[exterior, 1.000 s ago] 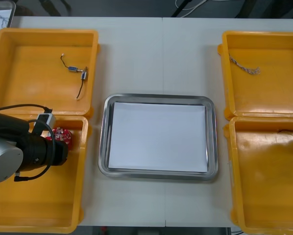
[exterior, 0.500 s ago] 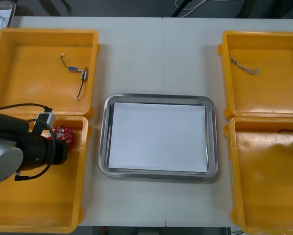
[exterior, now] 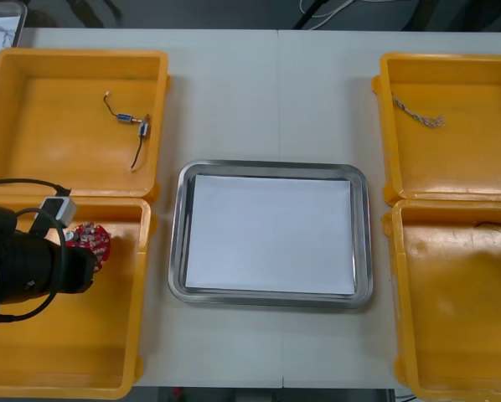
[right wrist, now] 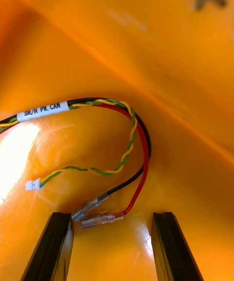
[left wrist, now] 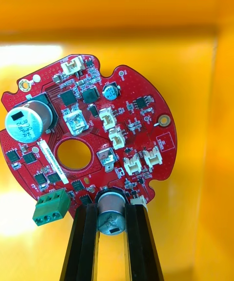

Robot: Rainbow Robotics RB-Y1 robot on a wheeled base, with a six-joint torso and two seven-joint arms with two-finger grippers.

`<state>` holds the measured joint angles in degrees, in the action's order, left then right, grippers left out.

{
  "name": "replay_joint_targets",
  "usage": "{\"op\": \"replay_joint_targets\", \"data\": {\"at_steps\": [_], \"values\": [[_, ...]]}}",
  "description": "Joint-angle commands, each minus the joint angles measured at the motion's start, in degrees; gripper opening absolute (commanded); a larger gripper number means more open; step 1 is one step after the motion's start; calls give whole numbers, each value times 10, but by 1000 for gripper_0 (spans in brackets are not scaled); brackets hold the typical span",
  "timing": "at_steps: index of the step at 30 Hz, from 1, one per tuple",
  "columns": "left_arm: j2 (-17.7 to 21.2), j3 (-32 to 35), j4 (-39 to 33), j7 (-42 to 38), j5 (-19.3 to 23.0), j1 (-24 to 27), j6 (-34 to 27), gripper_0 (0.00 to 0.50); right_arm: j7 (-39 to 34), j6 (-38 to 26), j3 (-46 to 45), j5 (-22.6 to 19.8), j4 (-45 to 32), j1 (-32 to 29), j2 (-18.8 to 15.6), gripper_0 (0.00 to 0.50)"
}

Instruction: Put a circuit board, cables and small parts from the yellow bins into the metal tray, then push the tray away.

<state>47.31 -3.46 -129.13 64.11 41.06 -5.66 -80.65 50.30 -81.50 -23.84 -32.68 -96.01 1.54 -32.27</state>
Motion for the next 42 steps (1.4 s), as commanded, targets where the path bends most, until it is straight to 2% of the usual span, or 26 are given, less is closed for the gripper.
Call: {"op": "replay_joint_targets", "data": {"at_steps": [1,10,16,27,28,29,30,31,42], "values": [[42,42,-42,-33,10,-59,-6,0,-27,6,-2,4,-4,-14,4,462],[49,51,-46,-23,-12,-129,51,0,-28,31,10,-1,6,-24,5,460],[49,51,-45,-26,-31,-148,54,0,-29,50,14,-8,23,-21,5,463],[49,38,-4,-28,-49,-157,107,0,-34,50,13,-14,24,-20,5,463],[49,35,0,-28,-49,-155,109,0,-34,50,14,-15,24,-21,5,292],[49,35,2,-28,-49,-154,110,0,-34,50,14,-16,24,-20,5,187],[49,35,4,-29,-49,-154,110,0,-34,50,14,-16,24,-21,5,23],[49,35,3,-29,-48,-154,110,0,-33,50,14,-15,23,-20,5,0],[49,21,8,-36,-62,-154,123,0,-16,44,13,-19,9,-20,-8,0]]}}
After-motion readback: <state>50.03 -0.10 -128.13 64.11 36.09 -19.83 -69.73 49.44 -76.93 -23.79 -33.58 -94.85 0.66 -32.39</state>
